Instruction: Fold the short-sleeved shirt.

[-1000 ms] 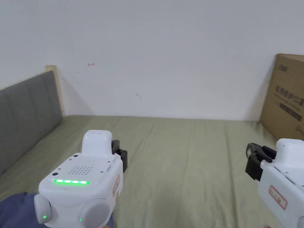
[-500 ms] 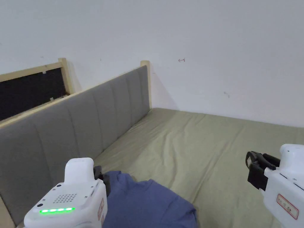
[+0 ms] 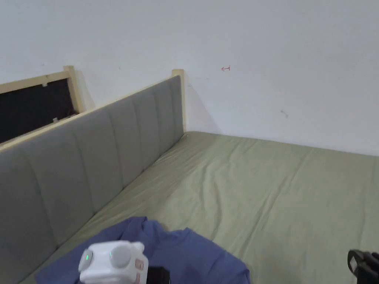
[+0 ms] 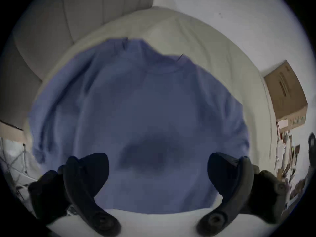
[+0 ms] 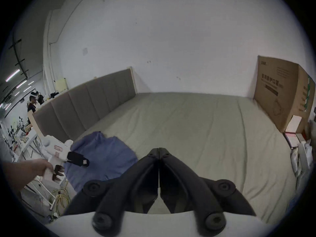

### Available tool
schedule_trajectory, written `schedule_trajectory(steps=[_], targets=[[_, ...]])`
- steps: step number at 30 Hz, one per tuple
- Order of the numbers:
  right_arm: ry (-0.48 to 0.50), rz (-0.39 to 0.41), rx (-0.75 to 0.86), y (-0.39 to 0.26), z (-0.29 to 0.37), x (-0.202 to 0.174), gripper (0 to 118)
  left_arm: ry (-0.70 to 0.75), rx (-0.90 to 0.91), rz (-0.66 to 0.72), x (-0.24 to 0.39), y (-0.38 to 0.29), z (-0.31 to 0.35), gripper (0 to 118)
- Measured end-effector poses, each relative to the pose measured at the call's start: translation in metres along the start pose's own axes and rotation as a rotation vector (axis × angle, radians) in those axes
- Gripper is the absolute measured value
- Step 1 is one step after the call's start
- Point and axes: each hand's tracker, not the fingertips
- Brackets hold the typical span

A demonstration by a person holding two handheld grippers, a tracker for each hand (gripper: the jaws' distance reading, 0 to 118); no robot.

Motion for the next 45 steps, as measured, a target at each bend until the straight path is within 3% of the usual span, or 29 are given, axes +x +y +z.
schedule_trajectory(steps=[2, 3, 6, 7, 9, 13, 14, 15, 16, 17, 18, 22, 27, 32, 41, 45], targets=[[0.007, -0.017, -0.051, -0.013, -0.005, 0.003, 0, 0.067, 0.011, 0.022, -0.003, -0.004, -0.031, 108], [0.008, -0.017, -0.076, -0.019, -0.008, 0.004, 0, 0.064, 0.019, 0.006, 0.0, -0.009, -0.042, 113], [0.013, 0.001, -0.141, -0.031, -0.016, 0.006, 0, 0.221, 0.098, -0.193, 0.021, -0.025, -0.033, 118], [0.012, 0.005, -0.147, -0.033, -0.018, 0.006, 0, 0.234, 0.126, -0.19, 0.017, -0.029, -0.027, 118], [0.007, 0.0, -0.149, -0.035, -0.021, 0.007, 0, 0.158, 0.14, -0.096, 0.015, -0.019, -0.049, 118], [0.009, -0.066, -0.137, -0.028, -0.023, 0.011, 0, 0.152, 0.159, -0.16, 0.018, -0.025, -0.036, 115], [0.008, -0.077, -0.133, -0.025, -0.022, 0.011, 0, 0.157, 0.173, -0.155, 0.02, -0.027, -0.031, 107], [0.007, -0.085, -0.127, -0.022, -0.021, 0.012, 0, 0.165, 0.212, -0.156, 0.021, -0.03, -0.022, 83], [0.007, -0.09, -0.12, -0.02, -0.019, 0.013, 0, 0.163, 0.267, -0.161, 0.023, -0.032, -0.013, 51], [0.006, -0.091, -0.112, -0.018, -0.016, 0.014, 0, 0.139, 0.312, -0.165, 0.015, -0.04, 0.0, 8], [0.001, -0.086, -0.1, -0.016, -0.013, 0.015, 0, 0.137, 0.34, -0.169, 0.012, -0.045, 0.006, 1], [-0.066, -0.032, -0.083, -0.019, -0.007, 0.02, 0, 0.149, 0.395, -0.222, -0.001, -0.056, 0.042, 1], [0.038, -0.141, 0.01, -0.02, 0.021, 0.038, 0, 0.112, 0.618, -0.264, 0.015, -0.047, 0.134, 1], [-0.005, -0.081, 0.096, 0.0, 0.049, 0.042, 0, 0.071, 0.838, -0.371, 0.063, -0.031, 0.229, 1], [-0.08, -0.125, 0.251, 0.027, 0.126, 0.078, 0, -0.289, 0.969, -0.592, 0.232, -0.022, 0.33, 1], [-0.189, -0.086, 0.272, 0.028, 0.164, 0.103, 0, -0.492, 0.842, -0.703, 0.304, -0.018, 0.333, 1]])
